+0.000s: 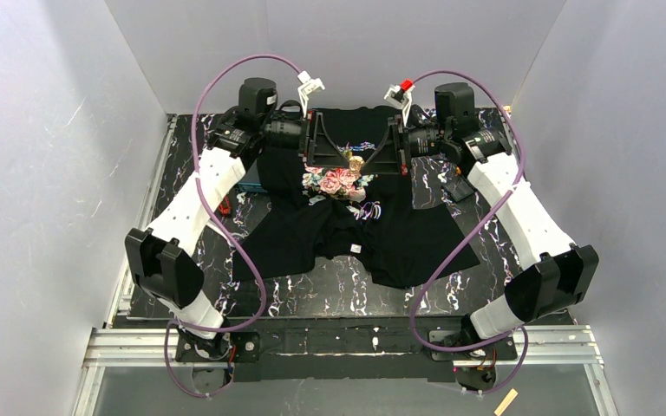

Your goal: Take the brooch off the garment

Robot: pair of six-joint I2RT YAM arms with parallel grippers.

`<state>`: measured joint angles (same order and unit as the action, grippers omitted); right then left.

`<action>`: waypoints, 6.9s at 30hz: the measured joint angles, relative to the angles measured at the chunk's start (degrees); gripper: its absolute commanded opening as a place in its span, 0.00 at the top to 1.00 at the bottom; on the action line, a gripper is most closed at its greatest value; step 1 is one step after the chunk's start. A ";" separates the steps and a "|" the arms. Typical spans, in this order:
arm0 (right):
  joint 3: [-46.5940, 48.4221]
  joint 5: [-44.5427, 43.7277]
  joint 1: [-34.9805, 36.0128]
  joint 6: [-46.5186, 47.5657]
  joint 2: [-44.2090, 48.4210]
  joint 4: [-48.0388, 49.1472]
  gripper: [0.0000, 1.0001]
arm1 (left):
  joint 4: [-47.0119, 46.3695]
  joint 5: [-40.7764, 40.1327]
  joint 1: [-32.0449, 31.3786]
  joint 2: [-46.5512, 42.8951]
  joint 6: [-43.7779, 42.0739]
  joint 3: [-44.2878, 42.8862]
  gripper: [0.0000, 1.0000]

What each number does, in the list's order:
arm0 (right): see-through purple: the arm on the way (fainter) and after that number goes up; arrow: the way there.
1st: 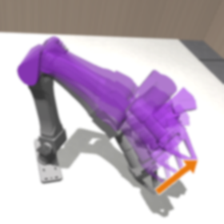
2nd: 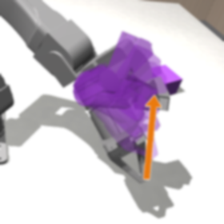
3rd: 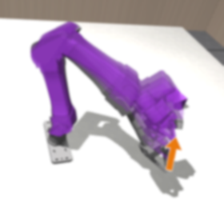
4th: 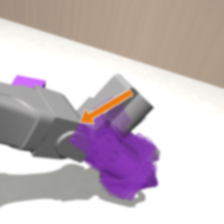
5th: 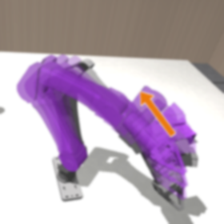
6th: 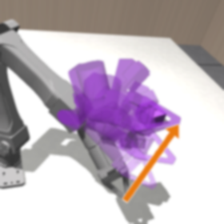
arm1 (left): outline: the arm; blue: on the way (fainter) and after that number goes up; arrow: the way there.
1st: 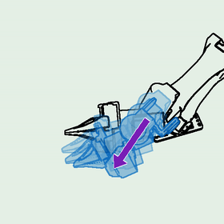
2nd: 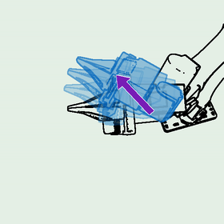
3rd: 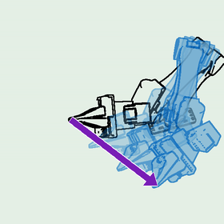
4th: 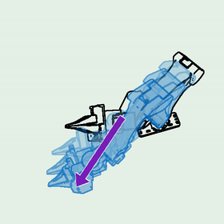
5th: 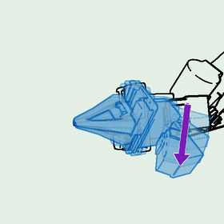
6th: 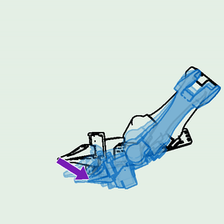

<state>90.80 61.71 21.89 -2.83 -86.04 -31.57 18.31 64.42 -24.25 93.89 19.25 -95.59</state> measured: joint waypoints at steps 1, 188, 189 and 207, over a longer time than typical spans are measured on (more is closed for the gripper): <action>-0.26 0.02 0.00 0.00 0.07 0.02 0.99 | 0.59 0.02 0.28 -0.26 -0.68 0.00 0.46; -1.99 2.84 3.69 -3.61 0.59 -1.79 0.99 | 28.76 -10.10 -3.93 0.31 -31.06 -16.65 0.60; -1.99 2.80 3.69 -3.26 0.59 -1.90 0.99 | 28.37 -9.60 -3.93 0.31 -30.69 -16.39 0.60; -1.99 2.47 3.69 -1.44 0.61 -3.04 0.99 | 26.67 -4.26 -4.02 0.31 -26.64 -11.58 0.84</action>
<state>88.82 64.18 25.58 -4.27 -85.43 -34.61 44.97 60.16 -28.27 94.19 -7.40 -107.18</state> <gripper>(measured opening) 0.039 0.169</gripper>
